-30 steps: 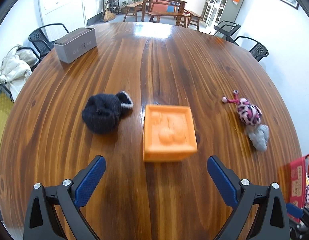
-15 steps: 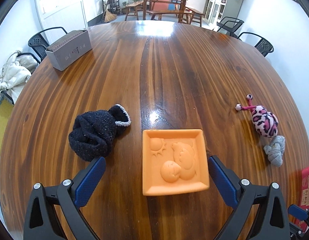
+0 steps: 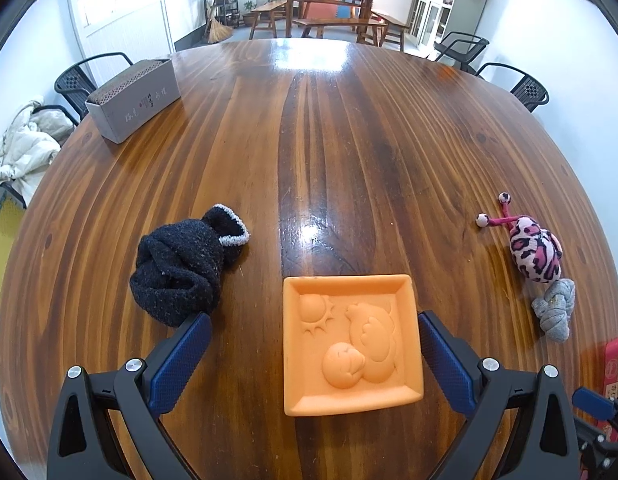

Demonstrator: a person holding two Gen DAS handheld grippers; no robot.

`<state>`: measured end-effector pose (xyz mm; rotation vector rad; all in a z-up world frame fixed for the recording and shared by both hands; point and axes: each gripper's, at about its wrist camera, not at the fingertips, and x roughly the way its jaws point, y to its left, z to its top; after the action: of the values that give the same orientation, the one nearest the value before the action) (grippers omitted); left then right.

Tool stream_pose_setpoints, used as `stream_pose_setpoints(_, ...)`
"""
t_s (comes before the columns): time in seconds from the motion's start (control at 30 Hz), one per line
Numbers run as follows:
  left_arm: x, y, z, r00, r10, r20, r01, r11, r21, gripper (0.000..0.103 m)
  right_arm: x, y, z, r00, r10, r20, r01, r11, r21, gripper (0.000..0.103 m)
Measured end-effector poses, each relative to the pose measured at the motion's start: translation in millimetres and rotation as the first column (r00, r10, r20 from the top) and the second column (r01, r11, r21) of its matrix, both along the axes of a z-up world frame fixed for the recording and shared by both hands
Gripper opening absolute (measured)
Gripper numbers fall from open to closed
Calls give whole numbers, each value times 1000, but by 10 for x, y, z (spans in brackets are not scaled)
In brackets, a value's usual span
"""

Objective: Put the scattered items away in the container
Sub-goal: 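Grasp the orange square tray with the left tool while the right tool grasps the grey knotted sock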

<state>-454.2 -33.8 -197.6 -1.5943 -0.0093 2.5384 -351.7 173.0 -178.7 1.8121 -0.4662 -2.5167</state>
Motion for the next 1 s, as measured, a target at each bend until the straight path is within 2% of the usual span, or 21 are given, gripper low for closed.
stream_pose_setpoints(0.13,-11,-13,-33,1000,3,16,-3,1000,3,102,-107,25,-13,1000,-9,-7,9,1000,4,62)
stream_pose_setpoints(0.27,-23,-18,-69,1000,2,31,-2,1000,5,102,-193,58,-41,1000,-23,-6,23,1000,9,69)
stream_pose_setpoints(0.63,-31,-2,-150,997,-3,77,2,1000,16,102,-463,38,-82,1000,1,-14,0,999,50,71)
stream_pose_setpoints(0.87,-46,28,-172,997,-12,80,14,1000,-14,102,-588,61,-159,1000,17,-11,-16,996,89,71)
stream_pose_setpoints(1.0,-48,88,-189,997,-26,79,31,998,-56,102,-651,82,-205,1000,19,-8,-18,993,120,71)
